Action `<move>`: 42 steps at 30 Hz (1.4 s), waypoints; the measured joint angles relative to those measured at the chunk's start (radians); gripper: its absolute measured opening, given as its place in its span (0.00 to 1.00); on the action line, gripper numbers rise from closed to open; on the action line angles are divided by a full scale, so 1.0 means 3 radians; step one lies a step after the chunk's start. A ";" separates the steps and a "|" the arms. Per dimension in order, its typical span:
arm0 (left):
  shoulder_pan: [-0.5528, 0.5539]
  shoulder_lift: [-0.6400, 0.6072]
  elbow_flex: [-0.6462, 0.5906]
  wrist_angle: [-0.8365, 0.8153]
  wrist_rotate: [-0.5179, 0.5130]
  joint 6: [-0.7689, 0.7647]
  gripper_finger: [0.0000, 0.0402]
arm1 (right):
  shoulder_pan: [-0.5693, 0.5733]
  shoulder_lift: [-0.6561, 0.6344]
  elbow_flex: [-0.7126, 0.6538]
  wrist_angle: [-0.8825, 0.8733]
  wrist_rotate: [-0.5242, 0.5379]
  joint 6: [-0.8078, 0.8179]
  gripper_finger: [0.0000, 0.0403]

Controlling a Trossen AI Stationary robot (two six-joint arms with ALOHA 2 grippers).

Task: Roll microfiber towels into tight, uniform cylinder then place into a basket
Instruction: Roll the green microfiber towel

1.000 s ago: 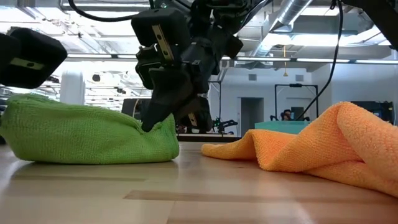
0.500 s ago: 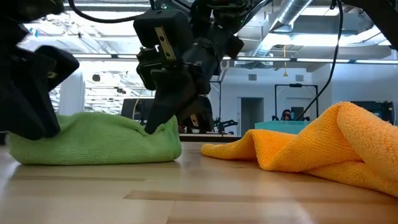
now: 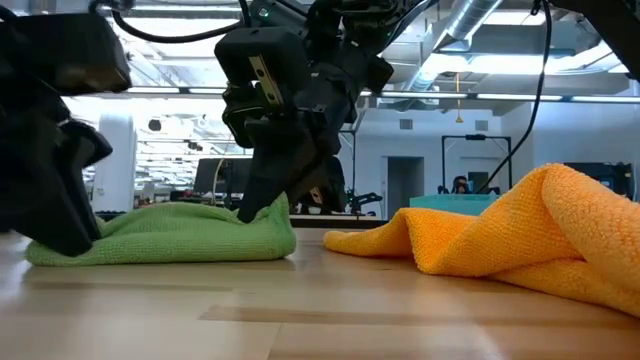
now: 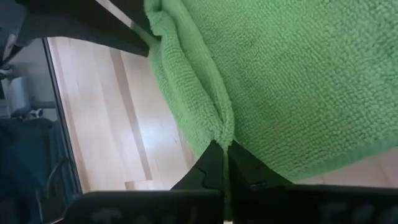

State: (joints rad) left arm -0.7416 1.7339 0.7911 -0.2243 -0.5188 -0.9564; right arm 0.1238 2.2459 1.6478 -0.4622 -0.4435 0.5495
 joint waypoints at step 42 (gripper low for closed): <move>0.0050 0.0002 -0.0069 -0.0029 0.0279 0.0033 0.17 | 0.0441 -0.0871 0.0001 -0.0788 0.1657 -0.1278 0.34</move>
State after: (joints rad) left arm -0.7265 1.7344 0.7704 -0.2331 -0.4351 -0.9466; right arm 0.2560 1.9846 1.6482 -0.6986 0.0536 0.1663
